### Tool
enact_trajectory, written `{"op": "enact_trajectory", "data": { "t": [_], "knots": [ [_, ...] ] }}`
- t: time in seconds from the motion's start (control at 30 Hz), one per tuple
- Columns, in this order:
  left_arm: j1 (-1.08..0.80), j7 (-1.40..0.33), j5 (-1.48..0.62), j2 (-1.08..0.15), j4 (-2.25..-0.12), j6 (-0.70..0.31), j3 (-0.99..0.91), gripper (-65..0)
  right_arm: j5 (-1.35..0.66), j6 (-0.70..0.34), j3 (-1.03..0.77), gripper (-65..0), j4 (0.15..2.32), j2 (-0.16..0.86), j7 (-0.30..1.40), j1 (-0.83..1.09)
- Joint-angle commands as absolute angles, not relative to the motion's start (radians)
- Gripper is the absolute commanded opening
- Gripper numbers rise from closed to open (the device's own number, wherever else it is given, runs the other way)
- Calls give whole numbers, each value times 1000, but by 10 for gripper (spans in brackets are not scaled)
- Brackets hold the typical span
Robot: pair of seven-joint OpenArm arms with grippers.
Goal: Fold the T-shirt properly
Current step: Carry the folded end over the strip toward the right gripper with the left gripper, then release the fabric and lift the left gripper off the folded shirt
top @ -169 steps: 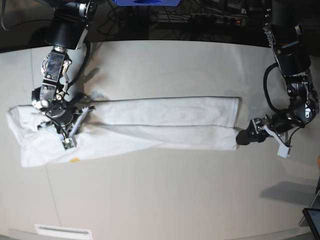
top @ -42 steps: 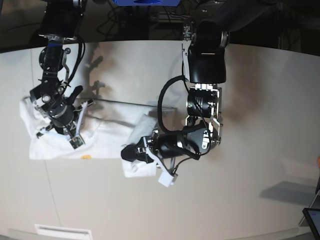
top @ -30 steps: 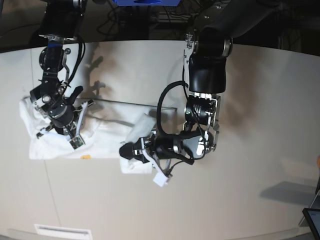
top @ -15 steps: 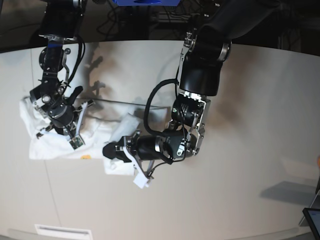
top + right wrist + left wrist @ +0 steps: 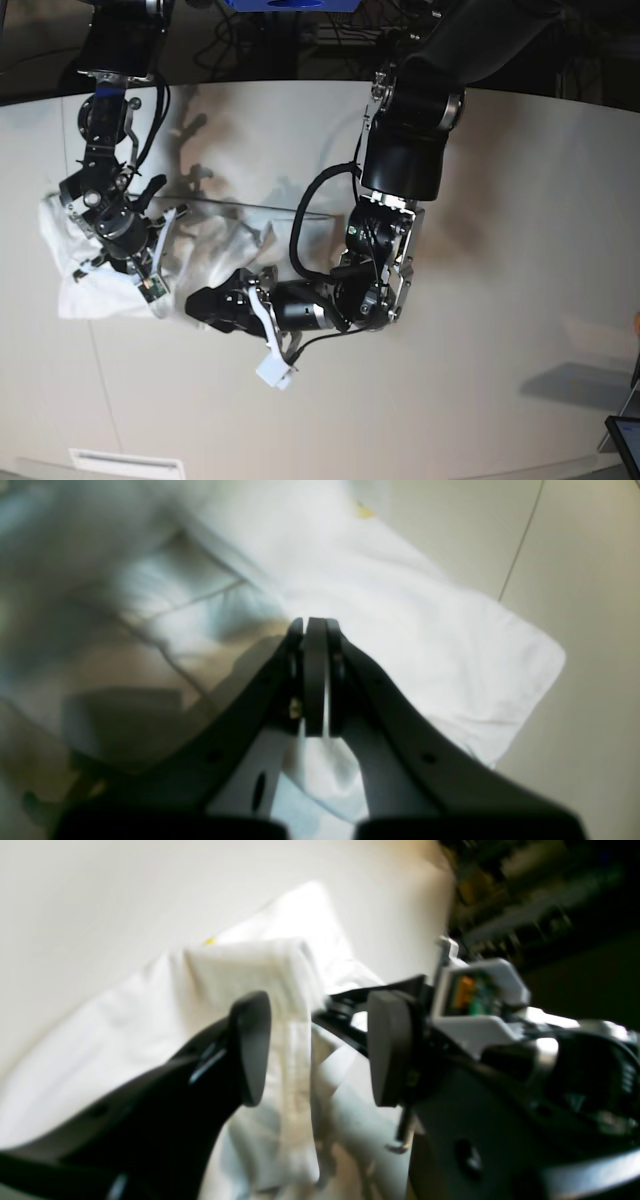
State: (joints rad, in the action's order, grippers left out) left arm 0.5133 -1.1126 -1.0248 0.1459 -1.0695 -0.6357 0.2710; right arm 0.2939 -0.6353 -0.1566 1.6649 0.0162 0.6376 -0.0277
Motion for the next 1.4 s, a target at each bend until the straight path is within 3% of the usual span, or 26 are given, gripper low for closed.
{"op": "enact_trajectory", "data": {
  "t": [0.0,0.23,0.3,0.37,0.43,0.47,0.73,0.87,1.1,1.37],
  "knots": [
    [558,-1090,-1093,157,-1086,-688,272,-339,291,-630,-157,-649,1681,21,610,-42],
    [618,-1090,-1182,157,-1104,-698,263,-341,291,-630,-223,-649,1685,19,605,-48],
    [615,-1090,-1124,94,-1148,-698,271,-368,291,-630,-272,-649,1692,19,605,-61],
    [582,-1090,-1007,41,-1213,-662,266,-472,291,-630,-334,-649,1707,21,604,-64],
    [542,-1089,-866,4,-1276,-591,262,-626,291,-631,-390,-649,1732,24,584,-65],
    [533,-1089,-808,-7,-1293,-573,263,-650,291,-634,-400,-649,1741,35,576,-65],
    [398,-1089,-357,-7,-1471,-567,272,-650,291,-636,-240,-641,1860,48,584,19],
    [366,-1089,-219,4,-1537,-567,262,-650,289,-636,-173,-627,1914,2,717,19],
    [298,-1089,-159,-93,-1662,-567,249,-650,282,-638,-171,-511,1949,-93,858,16],
    [200,-1090,-153,-213,-1690,-567,10,-650,19,-631,-179,-326,1943,-84,969,22]
  ]
}}
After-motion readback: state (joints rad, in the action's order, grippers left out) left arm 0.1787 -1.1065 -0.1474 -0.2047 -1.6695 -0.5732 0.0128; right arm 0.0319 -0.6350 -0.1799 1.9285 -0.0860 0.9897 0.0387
